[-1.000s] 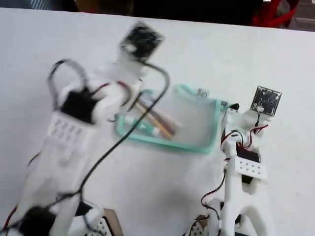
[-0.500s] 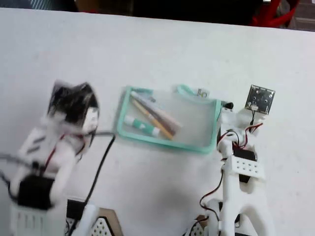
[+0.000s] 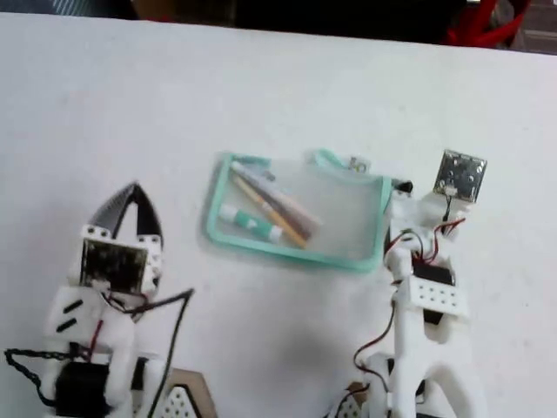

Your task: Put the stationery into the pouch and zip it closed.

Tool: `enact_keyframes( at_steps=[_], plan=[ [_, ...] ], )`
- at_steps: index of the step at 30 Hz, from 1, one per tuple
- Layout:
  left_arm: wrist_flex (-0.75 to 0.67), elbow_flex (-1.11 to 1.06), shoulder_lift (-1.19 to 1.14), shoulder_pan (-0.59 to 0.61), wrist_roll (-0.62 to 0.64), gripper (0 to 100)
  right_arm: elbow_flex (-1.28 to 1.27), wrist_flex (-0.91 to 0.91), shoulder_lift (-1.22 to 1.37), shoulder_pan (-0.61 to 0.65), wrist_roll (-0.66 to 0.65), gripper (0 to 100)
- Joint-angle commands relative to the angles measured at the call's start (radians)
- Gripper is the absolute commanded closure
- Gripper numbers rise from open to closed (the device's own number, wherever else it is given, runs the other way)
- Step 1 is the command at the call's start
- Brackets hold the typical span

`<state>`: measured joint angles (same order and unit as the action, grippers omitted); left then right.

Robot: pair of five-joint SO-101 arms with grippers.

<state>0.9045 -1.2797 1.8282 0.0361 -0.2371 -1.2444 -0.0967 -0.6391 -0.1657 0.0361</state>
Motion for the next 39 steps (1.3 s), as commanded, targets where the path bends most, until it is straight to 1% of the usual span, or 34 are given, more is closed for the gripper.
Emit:
enact_keyframes(
  at_steps=[1, 4, 6, 9, 11, 12, 14, 17, 22, 32, 37, 39],
  plan=[
    [-0.026, -0.060, -0.004, 0.019, 0.087, 97, 0.015, 0.021, 0.002, 0.015, 0.000, 81.2],
    [-0.038, -0.166, -0.004, 0.036, 0.195, 97, 0.015, 0.021, 0.002, 0.015, 0.000, 81.2],
    [-0.084, -0.245, -0.004, 0.035, 0.238, 97, 0.015, 0.021, 0.002, 0.030, 0.000, 81.2],
    [-0.195, -0.347, -0.004, 0.038, 0.239, 97, 0.014, 0.021, 0.002, 0.056, 0.000, 81.2],
    [-0.207, -0.414, -0.004, 0.041, 0.232, 97, 0.014, 0.021, 0.002, 0.064, 0.000, 81.2],
    [-0.172, -0.414, -0.007, 0.048, 0.212, 97, 0.014, 0.021, 0.002, 0.065, 0.003, 81.2],
    [-0.048, -0.414, -0.004, 0.068, 0.169, 97, 0.014, 0.021, 0.002, 0.073, 0.003, 81.2],
    [0.081, -0.414, -0.004, 0.073, 0.155, 97, 0.014, 0.021, 0.002, 0.096, 0.002, 81.2],
    [0.115, -0.414, -0.004, 0.076, 0.155, 97, 0.012, 0.021, 0.002, 0.113, 0.002, 81.2],
    [0.373, -0.414, -0.004, 0.077, 0.150, 97, 0.012, 0.021, 0.002, 0.108, 0.002, 81.2],
    [0.382, -0.414, -0.004, 0.082, 0.150, 97, 0.012, 0.021, 0.002, 0.111, 0.002, 81.2],
    [0.381, -0.414, -0.004, 0.107, 0.150, 97, 0.012, 0.021, 0.002, 0.113, 0.002, 81.2]
  ],
)
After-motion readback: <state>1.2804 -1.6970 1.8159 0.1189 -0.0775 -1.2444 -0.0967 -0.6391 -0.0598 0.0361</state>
